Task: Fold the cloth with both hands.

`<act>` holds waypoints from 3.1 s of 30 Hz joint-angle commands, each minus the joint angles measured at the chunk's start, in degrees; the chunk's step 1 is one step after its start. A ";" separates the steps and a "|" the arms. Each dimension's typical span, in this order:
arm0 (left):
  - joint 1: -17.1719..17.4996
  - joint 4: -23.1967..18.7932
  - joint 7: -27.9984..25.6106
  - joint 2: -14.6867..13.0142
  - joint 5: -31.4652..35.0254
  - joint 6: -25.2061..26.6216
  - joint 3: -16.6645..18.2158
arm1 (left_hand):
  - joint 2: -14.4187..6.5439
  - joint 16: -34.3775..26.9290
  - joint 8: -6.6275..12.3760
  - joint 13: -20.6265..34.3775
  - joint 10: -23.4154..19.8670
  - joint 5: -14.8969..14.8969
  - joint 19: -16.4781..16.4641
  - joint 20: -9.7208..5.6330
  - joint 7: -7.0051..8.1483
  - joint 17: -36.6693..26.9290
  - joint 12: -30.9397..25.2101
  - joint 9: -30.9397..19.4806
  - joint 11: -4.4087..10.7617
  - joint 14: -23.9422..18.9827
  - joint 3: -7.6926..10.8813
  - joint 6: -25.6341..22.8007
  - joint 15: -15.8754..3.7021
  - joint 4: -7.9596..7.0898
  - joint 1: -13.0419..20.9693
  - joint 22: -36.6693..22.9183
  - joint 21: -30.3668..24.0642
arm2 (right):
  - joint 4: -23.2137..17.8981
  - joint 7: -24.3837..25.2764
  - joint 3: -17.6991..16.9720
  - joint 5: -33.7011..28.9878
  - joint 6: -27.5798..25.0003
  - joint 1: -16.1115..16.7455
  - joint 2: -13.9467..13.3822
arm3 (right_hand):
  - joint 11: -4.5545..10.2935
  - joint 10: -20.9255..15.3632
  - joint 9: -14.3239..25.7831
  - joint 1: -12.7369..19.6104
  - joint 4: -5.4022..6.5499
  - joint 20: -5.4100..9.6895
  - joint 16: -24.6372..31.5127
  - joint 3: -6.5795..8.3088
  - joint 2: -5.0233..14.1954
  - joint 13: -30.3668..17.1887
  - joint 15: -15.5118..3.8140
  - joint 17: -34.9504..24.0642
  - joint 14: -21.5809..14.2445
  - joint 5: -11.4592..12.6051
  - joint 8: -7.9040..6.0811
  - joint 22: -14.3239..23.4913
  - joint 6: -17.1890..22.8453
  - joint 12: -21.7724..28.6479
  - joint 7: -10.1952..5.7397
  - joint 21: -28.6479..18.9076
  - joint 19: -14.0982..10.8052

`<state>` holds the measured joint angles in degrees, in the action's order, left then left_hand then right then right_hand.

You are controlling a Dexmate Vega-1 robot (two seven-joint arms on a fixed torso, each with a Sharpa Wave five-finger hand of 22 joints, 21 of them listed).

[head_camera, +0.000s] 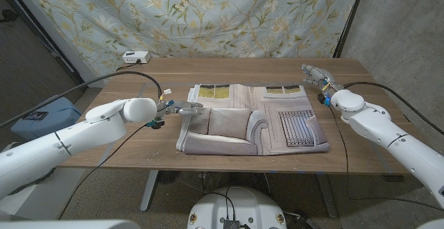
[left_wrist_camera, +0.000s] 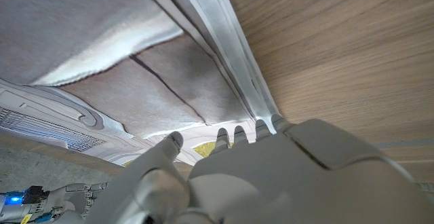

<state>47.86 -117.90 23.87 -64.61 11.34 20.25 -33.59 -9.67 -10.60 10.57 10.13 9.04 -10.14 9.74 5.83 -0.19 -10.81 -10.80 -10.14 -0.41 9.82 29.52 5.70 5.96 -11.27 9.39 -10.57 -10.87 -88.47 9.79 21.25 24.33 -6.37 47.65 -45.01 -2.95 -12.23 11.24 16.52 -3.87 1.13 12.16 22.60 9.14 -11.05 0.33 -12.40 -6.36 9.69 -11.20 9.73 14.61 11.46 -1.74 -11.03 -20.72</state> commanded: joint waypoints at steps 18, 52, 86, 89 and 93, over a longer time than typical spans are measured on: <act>-4.73 0.91 7.14 2.02 2.74 3.23 -4.52 | -0.41 -0.82 1.06 0.04 -4.05 -0.46 4.68 0.36 -0.07 -0.06 -1.49 -0.05 -0.23 3.08 -4.07 -5.90 0.13 -0.46 -10.25 -0.46 -0.44 | 0.54 -0.18 -0.01 -0.42 1.25 0.53 -0.27 | 0.02 0.17 0.15 -0.48 -0.13 0.15 -0.04 -0.16 -0.11 -0.23 -0.24 -0.07 0.17 0.37 -0.17 0.10 -0.07 -0.16 0.09 0.22 0.42; -4.84 -0.18 7.75 1.85 2.46 3.86 -4.76 | -0.69 -0.79 0.63 0.02 -5.52 -0.43 4.80 0.14 -0.57 0.09 -1.32 -0.02 -0.29 2.05 -5.13 -7.50 -0.34 -0.37 -10.55 -0.40 -0.88 | -5.00 -3.57 6.61 -7.82 -18.18 -6.54 -6.03 | -1.21 -1.57 0.10 -0.29 -1.68 -0.64 -0.26 -0.84 -2.67 -0.36 0.48 0.68 -0.23 0.44 -0.30 0.07 0.45 0.60 1.19 0.00 0.92; -3.40 -0.99 7.64 0.49 1.54 2.29 -3.62 | -1.02 -0.56 0.33 0.04 -5.99 -0.44 4.89 -0.15 -0.13 0.16 -1.04 -0.04 0.29 1.90 -5.39 -8.13 -0.91 -0.31 -10.40 -0.32 -1.03 | -3.86 -17.43 20.62 -23.79 -32.40 -20.70 -5.91 | -0.03 -5.58 0.11 1.63 -4.36 -0.13 0.33 -1.47 -4.80 -0.97 -0.75 0.98 -2.62 0.65 -0.75 0.22 1.60 1.89 3.24 -0.47 -0.29; -3.61 -0.71 7.99 0.57 1.45 1.94 -3.72 | -1.02 -0.56 0.32 0.05 -6.00 -0.44 4.90 -0.16 -0.13 0.17 -1.02 -0.04 0.35 1.88 -5.39 -8.16 -0.89 -0.31 -10.39 -0.32 -1.03 | -3.59 -18.17 21.43 -24.93 -33.07 -21.40 -5.74 | -0.04 -5.78 0.11 1.73 -4.43 -0.18 0.43 -1.49 -4.82 -1.01 -0.86 0.96 -2.91 0.66 -0.75 0.23 1.63 1.96 3.23 -0.47 -0.33; -3.79 -0.43 8.03 0.78 1.53 1.71 -3.80 | -1.04 -0.54 0.29 0.05 -6.01 -0.43 4.95 -0.09 -0.11 0.18 -0.98 -0.04 0.28 1.88 -5.39 -8.20 -0.88 -0.29 -10.37 -0.31 -1.03 | -3.02 -18.76 21.80 -25.57 -33.60 -21.80 -5.38 | -0.16 -6.13 0.12 1.96 -4.61 -0.25 0.53 -1.51 -4.90 -1.11 -1.00 0.93 -3.29 0.71 -0.90 0.25 2.09 2.10 3.44 -0.56 -0.60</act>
<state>44.32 -118.89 31.46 -64.05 12.81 22.50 -37.35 -10.39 -11.08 11.01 10.03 3.07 -10.41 9.73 5.83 -0.30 -10.66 -11.60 -9.98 -0.19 9.83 24.17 -2.15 5.31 -11.54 -0.90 -10.83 -11.72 -93.14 -6.25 39.22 2.01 -37.62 29.60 -51.48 -3.24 -17.68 11.20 17.81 -8.02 0.80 12.16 20.99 4.39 -11.88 -0.71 -11.34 -9.05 10.14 -11.48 9.75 16.27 12.98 1.52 -11.27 -20.67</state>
